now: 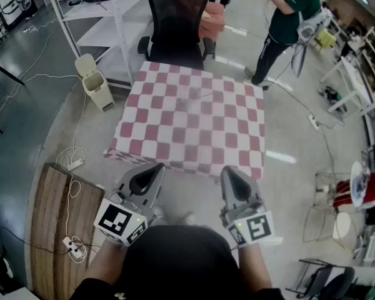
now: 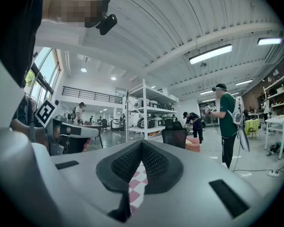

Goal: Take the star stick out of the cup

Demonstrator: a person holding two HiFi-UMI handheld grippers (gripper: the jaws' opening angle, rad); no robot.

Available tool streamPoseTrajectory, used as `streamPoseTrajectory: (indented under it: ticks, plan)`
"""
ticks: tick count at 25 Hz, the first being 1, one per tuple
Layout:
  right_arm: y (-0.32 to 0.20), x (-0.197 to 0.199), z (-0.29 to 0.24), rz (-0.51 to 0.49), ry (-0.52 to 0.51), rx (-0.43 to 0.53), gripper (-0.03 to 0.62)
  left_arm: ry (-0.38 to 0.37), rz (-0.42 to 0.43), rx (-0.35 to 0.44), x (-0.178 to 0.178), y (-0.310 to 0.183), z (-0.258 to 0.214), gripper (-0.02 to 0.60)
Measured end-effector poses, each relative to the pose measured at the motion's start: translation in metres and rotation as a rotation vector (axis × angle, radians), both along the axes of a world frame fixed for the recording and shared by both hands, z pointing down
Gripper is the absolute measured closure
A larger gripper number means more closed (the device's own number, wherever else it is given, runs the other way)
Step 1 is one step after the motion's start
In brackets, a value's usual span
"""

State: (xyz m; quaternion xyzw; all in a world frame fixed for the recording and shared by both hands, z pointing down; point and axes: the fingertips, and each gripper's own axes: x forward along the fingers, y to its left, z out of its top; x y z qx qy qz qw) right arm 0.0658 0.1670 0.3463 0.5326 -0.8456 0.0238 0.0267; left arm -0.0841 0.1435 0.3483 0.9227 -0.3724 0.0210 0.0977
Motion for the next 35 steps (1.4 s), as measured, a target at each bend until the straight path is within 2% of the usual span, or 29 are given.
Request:
streamPoseTrajectory:
  ticks: [8, 13, 23, 29, 35]
  plan:
    - [-0.005, -0.017, 0.001, 0.018, -0.005, -0.002, 0.580, 0.023, 0.039, -0.017, -0.018, -0.005, 0.004, 0.541]
    - [-0.010, -0.037, -0.001, 0.015, 0.027, 0.025, 0.579, 0.032, 0.065, -0.023, -0.035, -0.012, 0.007, 0.541]
    - [-0.022, -0.053, 0.016, 0.077, -0.001, 0.004, 0.579, -0.013, 0.141, -0.049, -0.050, -0.022, 0.032, 0.541]
    - [-0.039, -0.046, 0.023, 0.074, -0.011, -0.017, 0.579, -0.022, 0.103, -0.044, -0.053, -0.038, 0.035, 0.541]
    - [-0.073, -0.032, 0.031, 0.018, -0.001, -0.030, 0.579, -0.012, 0.044, -0.060, -0.043, -0.069, 0.038, 0.541]
